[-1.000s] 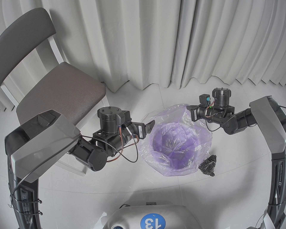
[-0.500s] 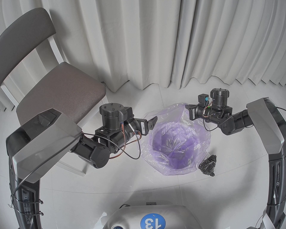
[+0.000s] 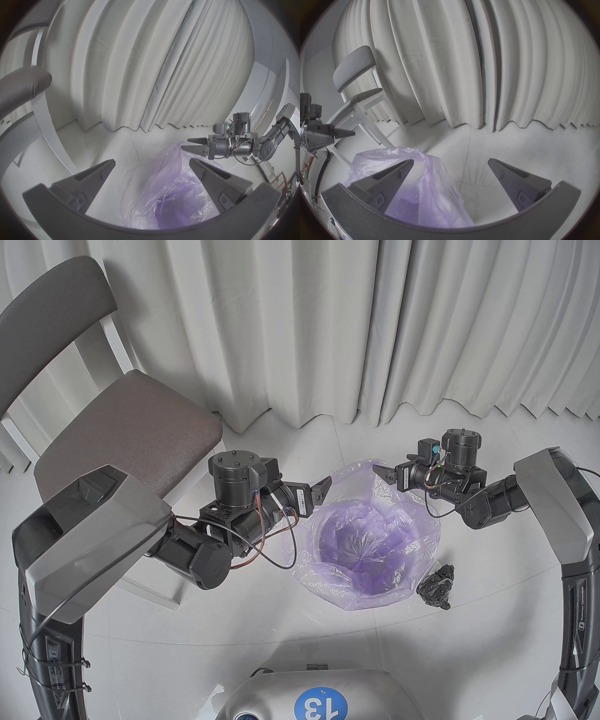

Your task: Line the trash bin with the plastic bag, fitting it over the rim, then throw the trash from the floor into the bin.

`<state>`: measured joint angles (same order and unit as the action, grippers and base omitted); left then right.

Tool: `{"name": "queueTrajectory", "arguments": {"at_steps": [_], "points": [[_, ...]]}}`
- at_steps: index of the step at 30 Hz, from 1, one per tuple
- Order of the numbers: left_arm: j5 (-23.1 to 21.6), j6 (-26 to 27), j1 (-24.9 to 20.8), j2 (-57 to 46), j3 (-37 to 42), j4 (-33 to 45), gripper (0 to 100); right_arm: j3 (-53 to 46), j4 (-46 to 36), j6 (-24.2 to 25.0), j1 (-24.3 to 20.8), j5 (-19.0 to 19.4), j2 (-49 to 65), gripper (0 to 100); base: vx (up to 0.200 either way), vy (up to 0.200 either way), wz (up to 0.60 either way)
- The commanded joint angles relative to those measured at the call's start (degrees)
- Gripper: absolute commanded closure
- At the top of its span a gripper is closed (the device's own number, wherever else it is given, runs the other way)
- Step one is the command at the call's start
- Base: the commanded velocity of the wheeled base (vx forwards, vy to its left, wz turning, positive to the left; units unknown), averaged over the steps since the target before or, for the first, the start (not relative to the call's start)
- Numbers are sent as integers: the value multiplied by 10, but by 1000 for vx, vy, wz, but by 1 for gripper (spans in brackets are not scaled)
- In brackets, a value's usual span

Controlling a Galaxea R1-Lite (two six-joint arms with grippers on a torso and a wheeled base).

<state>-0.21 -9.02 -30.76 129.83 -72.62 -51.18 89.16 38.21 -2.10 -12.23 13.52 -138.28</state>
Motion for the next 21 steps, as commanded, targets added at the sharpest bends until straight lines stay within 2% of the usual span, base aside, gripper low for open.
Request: {"name": "queueTrajectory", "arguments": {"at_steps": [1, 7, 11, 17, 21], "points": [[-1, -1, 0, -31, 33, -9, 0, -63, 9, 2, 4, 5, 41, 0, 0, 0, 0], [-6, -2, -6, -65, 83, -33, 0, -130, 3, 41, 4, 8, 102, 0, 0, 0, 0], [0, -6, -19, -73, 101, -59, 0, -184, 8, 45, 4, 7, 151, 0, 0, 0, 0], [2, 0, -26, -99, 136, -70, 0, -294, 7, 36, 5, 6, 253, 0, 0, 0, 0], [17, 1, -31, -121, 154, -70, 0, -388, 9, 7, 26, 5, 328, 0, 0, 0, 0]]}}
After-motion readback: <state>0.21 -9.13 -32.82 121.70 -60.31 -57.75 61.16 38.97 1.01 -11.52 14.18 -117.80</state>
